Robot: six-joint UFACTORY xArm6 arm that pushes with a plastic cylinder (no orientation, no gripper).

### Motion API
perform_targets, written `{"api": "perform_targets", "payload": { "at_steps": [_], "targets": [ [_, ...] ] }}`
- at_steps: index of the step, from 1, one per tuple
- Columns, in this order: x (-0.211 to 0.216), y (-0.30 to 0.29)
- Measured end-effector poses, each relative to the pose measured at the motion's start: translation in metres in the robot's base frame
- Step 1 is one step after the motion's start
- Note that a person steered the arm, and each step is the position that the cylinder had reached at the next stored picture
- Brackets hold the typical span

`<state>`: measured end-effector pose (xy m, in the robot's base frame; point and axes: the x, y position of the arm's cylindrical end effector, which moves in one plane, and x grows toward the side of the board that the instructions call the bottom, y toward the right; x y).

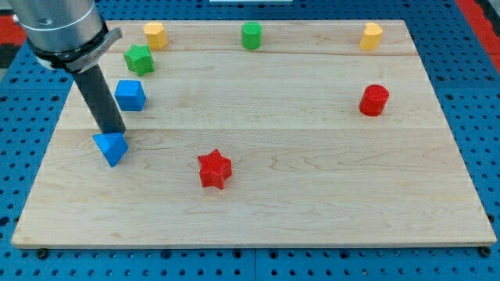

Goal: Move the blue triangle towards the bottom left

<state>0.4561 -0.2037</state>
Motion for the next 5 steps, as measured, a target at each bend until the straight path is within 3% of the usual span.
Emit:
{"api": "perform_targets", "payload": {
  "at_steps": [3, 4, 5],
  "targets": [
    [0.048, 0.006],
    [0.056, 0.006],
    [0.036, 0.008]
  ]
}}
